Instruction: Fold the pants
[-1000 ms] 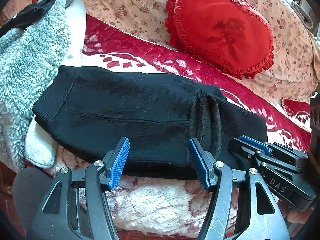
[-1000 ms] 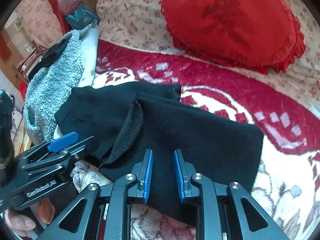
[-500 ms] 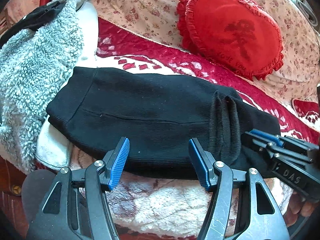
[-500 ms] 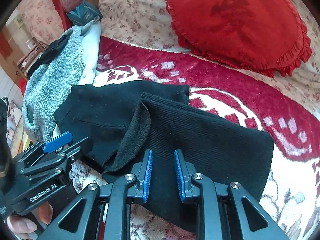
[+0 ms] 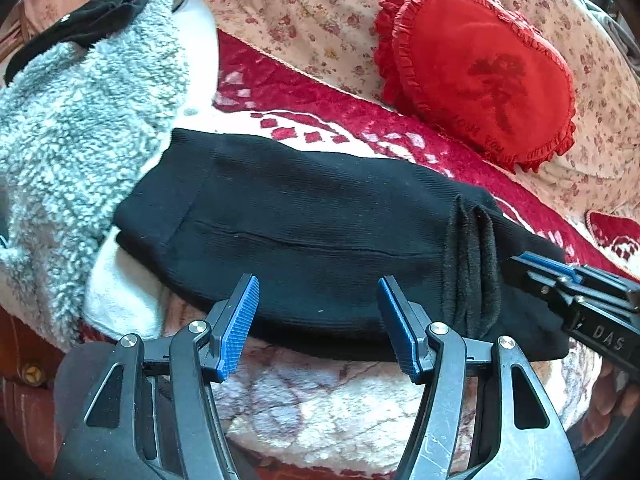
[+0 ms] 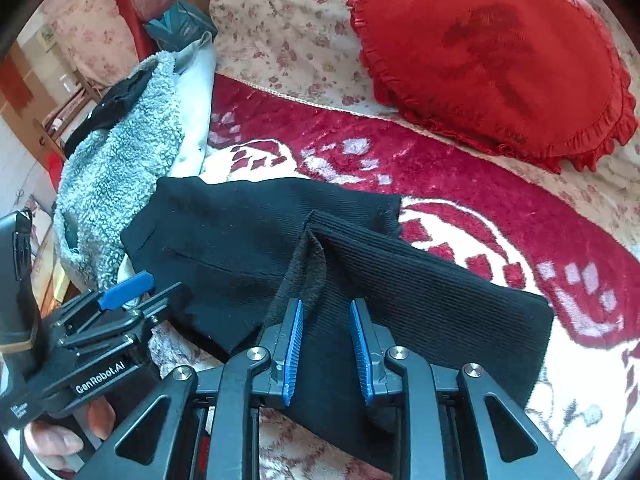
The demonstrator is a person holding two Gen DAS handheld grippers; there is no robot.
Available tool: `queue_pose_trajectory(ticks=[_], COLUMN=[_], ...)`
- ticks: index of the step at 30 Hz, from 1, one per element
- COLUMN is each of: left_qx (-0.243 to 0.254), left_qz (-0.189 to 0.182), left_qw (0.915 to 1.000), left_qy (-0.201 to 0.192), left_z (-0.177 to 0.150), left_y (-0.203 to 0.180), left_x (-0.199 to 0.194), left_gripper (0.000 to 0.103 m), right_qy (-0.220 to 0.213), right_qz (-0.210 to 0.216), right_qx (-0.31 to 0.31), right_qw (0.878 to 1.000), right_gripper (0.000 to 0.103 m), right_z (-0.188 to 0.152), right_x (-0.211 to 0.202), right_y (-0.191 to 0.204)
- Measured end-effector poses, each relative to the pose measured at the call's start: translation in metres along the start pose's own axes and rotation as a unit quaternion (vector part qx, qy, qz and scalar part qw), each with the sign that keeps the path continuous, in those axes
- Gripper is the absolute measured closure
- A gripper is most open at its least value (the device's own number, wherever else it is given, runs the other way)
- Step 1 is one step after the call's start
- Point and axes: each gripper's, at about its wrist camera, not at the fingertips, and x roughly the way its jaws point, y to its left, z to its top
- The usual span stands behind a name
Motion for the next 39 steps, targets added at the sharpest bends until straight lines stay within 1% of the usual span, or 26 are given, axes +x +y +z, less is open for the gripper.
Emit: queue_pose_trajectory(ticks=[3, 8, 11, 17, 20, 24, 31, 36, 39], left_qx=[-0.031, -0.068, -0.093, -0.131, -0.146, -0.156, -0.180, -0.180, -0.188], left_qz=[-0.010, -0.001, 0.006, 0.001, -0.006, -0.015, -0.042, -0.045, -0.054], left_qw=[0.9994, 0.9975, 0.9955, 0.9906, 0.9881, 0.9858, 0.9808, 0.9807, 0.9789], left_qy=[0.008, 0.015, 0.017, 0.038, 0.048, 0.061, 0.063, 0.062, 0.061], left_z=[-0.002, -0.002, 0.002, 0.007, 0.006, 0.005, 0.002, 0.002, 0.002], left_y=[0.014, 0.040, 0.058, 0.078, 0.084, 0.092, 0.109, 0.108, 0.108], left_x=[-0.006, -0.011, -0.010, 0.004, 0.010, 0.017, 0.016, 0.018, 0.021], left_gripper=[0.042, 0.042, 0.041, 0.041, 0.041, 0.041, 0.040, 0.033, 0.027], right_qy=[-0.006, -0.010, -0.012, 0.003, 0.012, 0.025, 0.035, 0.044, 0.051], right_qz=[0.010, 0.039, 0.071, 0.102, 0.105, 0.111, 0.124, 0.122, 0.125], right_qx=[-0.005, -0.032, -0.047, -0.076, -0.086, -0.090, -0.104, -0.122, -0.134], right_qw=[1.000, 0.999, 0.996, 0.992, 0.991, 0.989, 0.986, 0.984, 0.982], right_gripper=[0.074, 0.064, 0.062, 0.061, 0.060, 0.060, 0.059, 0.057, 0.056], right_z=[0.004, 0.024, 0.043, 0.078, 0.088, 0.094, 0.108, 0.115, 0.119], right_x=[-0.002, 0.009, 0.022, 0.052, 0.065, 0.079, 0.097, 0.115, 0.124], right_y=[0.005, 0.028, 0.046, 0.078, 0.091, 0.097, 0.113, 0.128, 0.136])
